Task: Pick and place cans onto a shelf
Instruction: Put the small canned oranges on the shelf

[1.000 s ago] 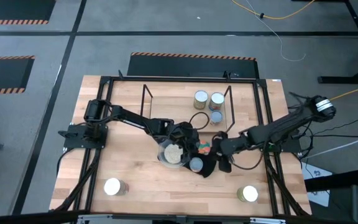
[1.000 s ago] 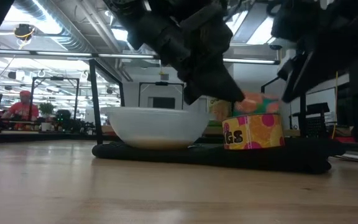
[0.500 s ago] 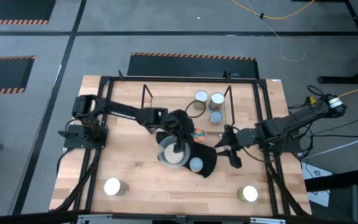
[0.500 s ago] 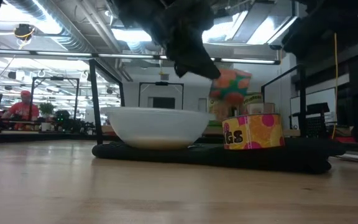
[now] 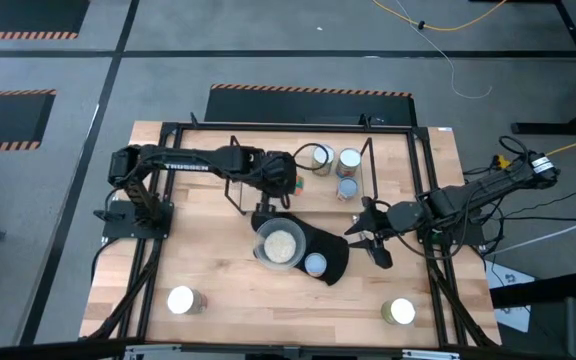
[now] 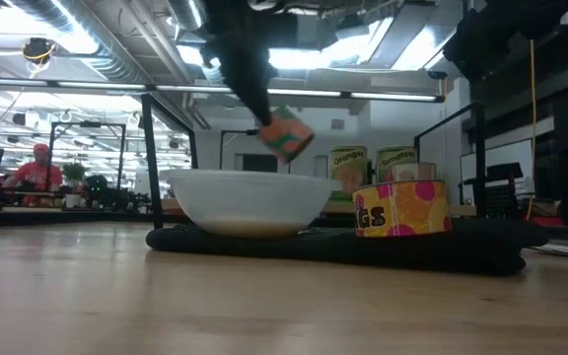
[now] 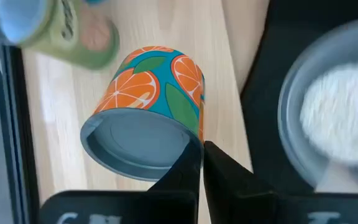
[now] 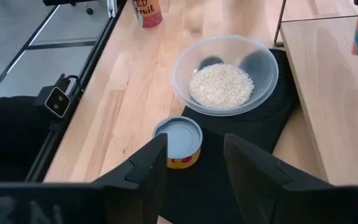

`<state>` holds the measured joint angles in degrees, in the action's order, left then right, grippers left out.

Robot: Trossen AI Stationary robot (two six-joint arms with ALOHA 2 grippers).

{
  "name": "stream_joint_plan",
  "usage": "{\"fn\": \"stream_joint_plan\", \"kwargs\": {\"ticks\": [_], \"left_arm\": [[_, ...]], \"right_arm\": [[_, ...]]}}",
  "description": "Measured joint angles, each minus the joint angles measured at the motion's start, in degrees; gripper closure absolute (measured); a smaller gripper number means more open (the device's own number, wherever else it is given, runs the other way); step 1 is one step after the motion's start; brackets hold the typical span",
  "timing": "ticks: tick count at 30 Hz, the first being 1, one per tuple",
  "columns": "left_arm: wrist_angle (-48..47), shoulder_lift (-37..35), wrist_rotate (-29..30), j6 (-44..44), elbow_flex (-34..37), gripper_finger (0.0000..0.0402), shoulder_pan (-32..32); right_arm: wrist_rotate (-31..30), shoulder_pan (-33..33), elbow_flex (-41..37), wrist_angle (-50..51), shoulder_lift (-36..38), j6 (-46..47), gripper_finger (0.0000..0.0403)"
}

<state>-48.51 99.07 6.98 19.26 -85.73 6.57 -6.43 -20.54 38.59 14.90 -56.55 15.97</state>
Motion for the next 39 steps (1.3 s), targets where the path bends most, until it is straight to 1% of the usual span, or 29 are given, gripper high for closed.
{"fn": "stream_joint_plan", "kwargs": {"ticks": [7, 14, 20, 25, 33, 36, 39], "left_arm": [[-9.42, 1.84, -0.14, 0.90, 0.26, 0.0401, 0.98], [-13.04, 3.91, -0.21, 0.96, 0.28, 0.0396, 0.98], [-11.09, 3.80, -0.22, 0.91, 0.28, 0.0383, 0.91], [-10.38, 3.80, -0.21, 0.86, 0.28, 0.0359, 0.91], [-6.01, 3.80, -0.23, 0.54, 0.28, 0.0321, 0.89], [-5.62, 3.80, -0.50, 0.40, 0.28, 0.0317, 0.89], [-5.66, 3.80, -0.65, 0.36, 0.28, 0.0320, 0.89]], "right_arm": [[-0.01, 1.04, 0.00, -0.24, -0.02, -1.28, 0.0240], [-0.09, 2.31, 0.00, -0.55, -0.02, -2.04, 0.0240], [-0.09, 2.76, -0.02, -0.44, -0.04, -1.72, 0.0240], [-0.07, 2.76, -0.02, -0.49, -0.04, -2.19, 0.0240], [-0.07, 2.76, -0.02, -0.57, -0.04, -2.86, 0.0240], [-0.41, 2.76, -0.02, -1.57, -0.04, -2.96, 0.0240], [-3.24, 2.80, -0.02, -2.40, -0.04, -2.98, 0.0240]]}}
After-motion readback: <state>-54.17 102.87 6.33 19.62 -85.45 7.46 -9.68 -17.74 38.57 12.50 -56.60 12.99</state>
